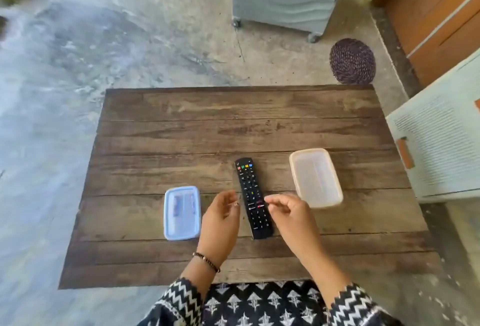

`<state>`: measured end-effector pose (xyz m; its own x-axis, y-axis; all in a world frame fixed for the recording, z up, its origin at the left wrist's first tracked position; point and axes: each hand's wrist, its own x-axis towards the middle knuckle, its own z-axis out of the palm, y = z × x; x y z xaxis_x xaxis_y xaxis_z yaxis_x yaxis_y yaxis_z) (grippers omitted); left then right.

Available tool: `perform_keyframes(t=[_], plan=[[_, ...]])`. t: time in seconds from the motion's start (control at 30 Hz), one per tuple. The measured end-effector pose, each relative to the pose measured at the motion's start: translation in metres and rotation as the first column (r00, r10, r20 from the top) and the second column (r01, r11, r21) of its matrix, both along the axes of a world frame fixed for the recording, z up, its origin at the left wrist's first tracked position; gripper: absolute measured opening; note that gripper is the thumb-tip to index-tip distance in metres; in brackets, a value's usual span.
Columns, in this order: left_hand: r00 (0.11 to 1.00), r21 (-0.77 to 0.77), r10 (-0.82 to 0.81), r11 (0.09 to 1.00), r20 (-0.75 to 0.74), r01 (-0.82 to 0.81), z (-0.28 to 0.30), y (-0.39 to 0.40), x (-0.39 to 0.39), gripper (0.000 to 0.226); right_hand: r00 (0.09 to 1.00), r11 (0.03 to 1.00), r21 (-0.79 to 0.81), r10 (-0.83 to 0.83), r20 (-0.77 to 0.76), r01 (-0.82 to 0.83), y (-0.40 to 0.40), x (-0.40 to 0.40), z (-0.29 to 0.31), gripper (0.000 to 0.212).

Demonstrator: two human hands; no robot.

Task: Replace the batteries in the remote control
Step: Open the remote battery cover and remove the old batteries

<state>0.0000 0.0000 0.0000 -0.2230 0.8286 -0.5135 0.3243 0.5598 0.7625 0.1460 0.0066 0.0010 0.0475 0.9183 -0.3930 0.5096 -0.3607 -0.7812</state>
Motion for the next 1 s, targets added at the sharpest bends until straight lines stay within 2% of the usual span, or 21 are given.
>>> perform_keyframes(t=[0.13, 0.3, 0.4, 0.57, 0.67, 0.77, 0.9, 1.0], plan=[[0.998, 0.015, -0.021, 1.000, 0.052, 0.020, -0.037, 0.007, 0.004, 0.029, 0.983, 0.981, 0.150, 0.096, 0.154, -0.119, -0.001, -0.004, -0.027, 0.022], [0.959, 0.070, 0.035, 0.996, 0.281, -0.057, -0.047, 0.006, 0.012, 0.041, 0.927, 0.933, 0.247, 0.173, 0.332, -0.262, -0.019, -0.009, -0.039, 0.047], [0.949, 0.115, 0.014, 0.992, 0.315, -0.053, -0.044, 0.001, 0.015, 0.051, 0.913, 0.922, 0.263, 0.178, 0.367, -0.285, -0.026, -0.016, -0.041, 0.047], [0.908, 0.093, -0.009, 0.995, 0.418, -0.032, -0.038, -0.008, 0.011, 0.044, 0.916, 0.936, 0.217, 0.188, 0.355, -0.276, -0.029, -0.021, -0.035, 0.038], [0.886, 0.108, -0.015, 0.993, 0.463, -0.039, -0.031, -0.015, 0.008, 0.042, 0.964, 0.956, 0.216, 0.148, 0.222, -0.197, -0.031, -0.021, -0.029, 0.036], [0.859, 0.161, -0.029, 0.985, 0.512, -0.062, -0.027, -0.023, 0.007, 0.042, 0.996, 0.988, 0.152, 0.034, -0.078, -0.022, -0.036, -0.018, -0.025, 0.046], [0.881, 0.267, -0.078, 0.962, 0.468, -0.057, -0.031, -0.030, 0.009, 0.047, 0.893, 0.993, 0.089, -0.029, -0.448, 0.077, -0.039, -0.019, -0.026, 0.035], [0.890, 0.339, -0.068, 0.936, 0.452, -0.100, -0.037, -0.036, 0.012, 0.048, 0.824, 0.990, 0.095, -0.029, -0.566, 0.101, -0.042, -0.016, -0.028, 0.040]])
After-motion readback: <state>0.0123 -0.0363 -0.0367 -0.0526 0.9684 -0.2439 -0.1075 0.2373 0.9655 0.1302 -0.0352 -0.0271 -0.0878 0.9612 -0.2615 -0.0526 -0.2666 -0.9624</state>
